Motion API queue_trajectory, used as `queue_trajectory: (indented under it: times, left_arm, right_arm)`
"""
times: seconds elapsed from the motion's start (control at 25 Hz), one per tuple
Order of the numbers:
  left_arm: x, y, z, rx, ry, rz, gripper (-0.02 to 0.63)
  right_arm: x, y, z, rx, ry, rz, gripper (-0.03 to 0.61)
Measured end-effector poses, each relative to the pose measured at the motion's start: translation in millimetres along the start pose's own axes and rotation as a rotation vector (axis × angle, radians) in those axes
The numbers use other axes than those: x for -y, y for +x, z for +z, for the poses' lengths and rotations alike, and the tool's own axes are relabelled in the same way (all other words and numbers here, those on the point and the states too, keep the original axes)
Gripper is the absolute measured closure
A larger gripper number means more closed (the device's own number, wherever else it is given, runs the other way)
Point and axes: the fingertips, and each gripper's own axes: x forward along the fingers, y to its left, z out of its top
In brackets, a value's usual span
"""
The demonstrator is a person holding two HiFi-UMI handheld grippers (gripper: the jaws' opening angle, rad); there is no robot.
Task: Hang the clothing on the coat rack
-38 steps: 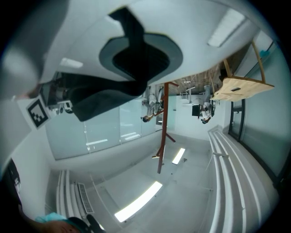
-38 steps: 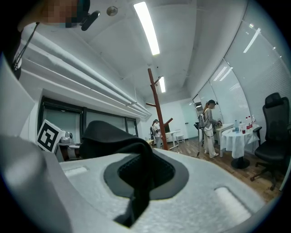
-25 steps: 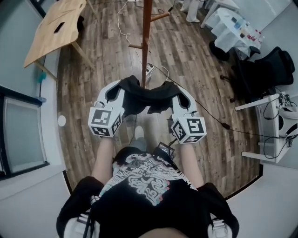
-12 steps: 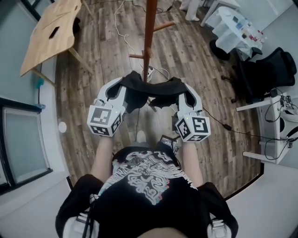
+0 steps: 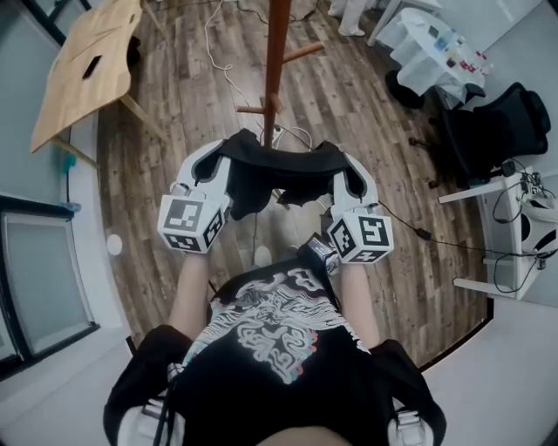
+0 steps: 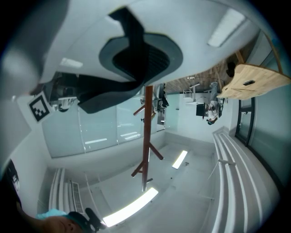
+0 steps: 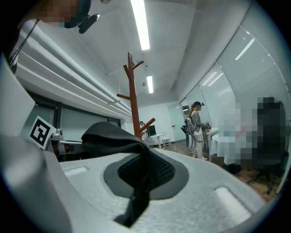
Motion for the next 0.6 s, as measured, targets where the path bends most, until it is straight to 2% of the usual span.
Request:
queue_trajectory:
  times: [0.6]
  left_arm:
    - [-22, 25, 9, 0.001, 0.01, 0.005, 0.617]
  right_arm:
    - [9, 36, 9, 0.009, -0.012, 0.012, 0.569]
